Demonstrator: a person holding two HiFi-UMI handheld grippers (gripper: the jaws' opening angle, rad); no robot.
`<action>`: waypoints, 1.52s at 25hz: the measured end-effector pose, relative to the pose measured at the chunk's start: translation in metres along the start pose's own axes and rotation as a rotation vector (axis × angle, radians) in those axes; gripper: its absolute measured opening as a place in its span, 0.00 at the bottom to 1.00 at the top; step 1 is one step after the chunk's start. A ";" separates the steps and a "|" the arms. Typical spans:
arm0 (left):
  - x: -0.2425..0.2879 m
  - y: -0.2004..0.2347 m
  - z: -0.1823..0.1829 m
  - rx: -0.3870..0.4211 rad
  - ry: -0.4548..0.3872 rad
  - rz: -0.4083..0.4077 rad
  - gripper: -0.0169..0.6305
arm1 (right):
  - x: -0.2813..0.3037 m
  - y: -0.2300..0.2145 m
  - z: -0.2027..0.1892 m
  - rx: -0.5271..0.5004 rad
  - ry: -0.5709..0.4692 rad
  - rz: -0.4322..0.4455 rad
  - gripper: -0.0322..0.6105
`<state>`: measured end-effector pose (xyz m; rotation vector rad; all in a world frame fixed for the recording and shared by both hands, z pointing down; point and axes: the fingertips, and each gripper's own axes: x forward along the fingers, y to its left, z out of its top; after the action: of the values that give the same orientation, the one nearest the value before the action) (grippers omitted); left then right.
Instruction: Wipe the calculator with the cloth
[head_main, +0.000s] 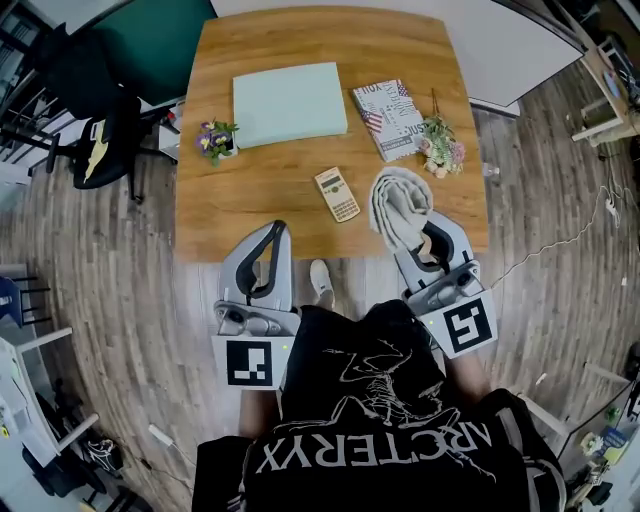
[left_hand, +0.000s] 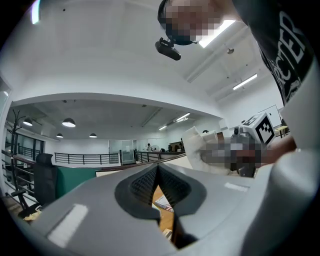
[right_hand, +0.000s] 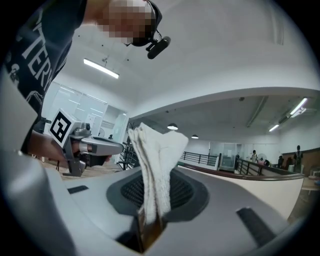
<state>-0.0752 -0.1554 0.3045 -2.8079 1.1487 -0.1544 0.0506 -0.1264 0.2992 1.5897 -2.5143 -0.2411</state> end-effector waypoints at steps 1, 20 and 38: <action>0.005 0.004 0.000 -0.003 -0.003 -0.004 0.04 | 0.005 -0.003 -0.001 0.001 0.004 -0.003 0.19; 0.014 -0.002 -0.002 -0.022 0.050 0.187 0.04 | 0.095 -0.001 -0.110 -0.330 0.287 0.455 0.19; -0.055 0.013 -0.014 -0.033 0.137 0.409 0.04 | 0.195 0.061 -0.373 -0.872 0.772 0.866 0.19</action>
<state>-0.1252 -0.1266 0.3139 -2.5506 1.7384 -0.2961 -0.0047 -0.2968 0.6855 0.1433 -1.8063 -0.4099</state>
